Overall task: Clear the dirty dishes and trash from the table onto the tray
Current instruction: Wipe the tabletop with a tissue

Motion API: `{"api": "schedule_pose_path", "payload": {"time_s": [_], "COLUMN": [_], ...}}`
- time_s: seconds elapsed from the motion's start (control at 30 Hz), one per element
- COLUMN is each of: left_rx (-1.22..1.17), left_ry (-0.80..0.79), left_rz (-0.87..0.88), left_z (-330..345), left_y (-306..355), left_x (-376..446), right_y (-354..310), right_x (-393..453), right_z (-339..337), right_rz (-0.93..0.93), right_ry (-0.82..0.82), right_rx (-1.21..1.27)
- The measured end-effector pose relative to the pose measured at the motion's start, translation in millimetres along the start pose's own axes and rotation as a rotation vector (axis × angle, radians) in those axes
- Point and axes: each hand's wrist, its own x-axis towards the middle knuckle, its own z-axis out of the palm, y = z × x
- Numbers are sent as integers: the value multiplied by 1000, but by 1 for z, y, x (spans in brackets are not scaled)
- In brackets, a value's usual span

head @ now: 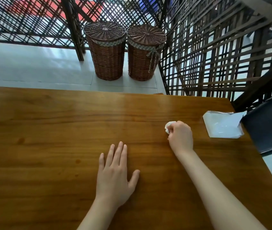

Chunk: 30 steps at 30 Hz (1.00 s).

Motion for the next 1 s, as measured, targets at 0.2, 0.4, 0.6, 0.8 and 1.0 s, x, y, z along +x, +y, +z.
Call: {"api": "schedule_pose_path", "payload": {"time_s": [0.2,0.4,0.6,0.8,1.0], "left_rx": [-30,-12,15,42,37], "left_ry": [1,20,41,32,46], "left_rz": [-7,-9,1,14,18], "left_z": [-2,-2,-5,-1,-1], "left_y": [-1,-1,0,-2,-1], "left_x": [1,4,10,6,2], "right_y": [-12,-13,-15,-18,-18], "right_x": [2,2,6,-2,-11], "right_z": [-1,-1,-3,-3,-3], "right_rz": [105,61,60,34,-33], "right_ry": [12,14,-1,-14,-63], "right_rx": [16,2,-2,-3,-39]}}
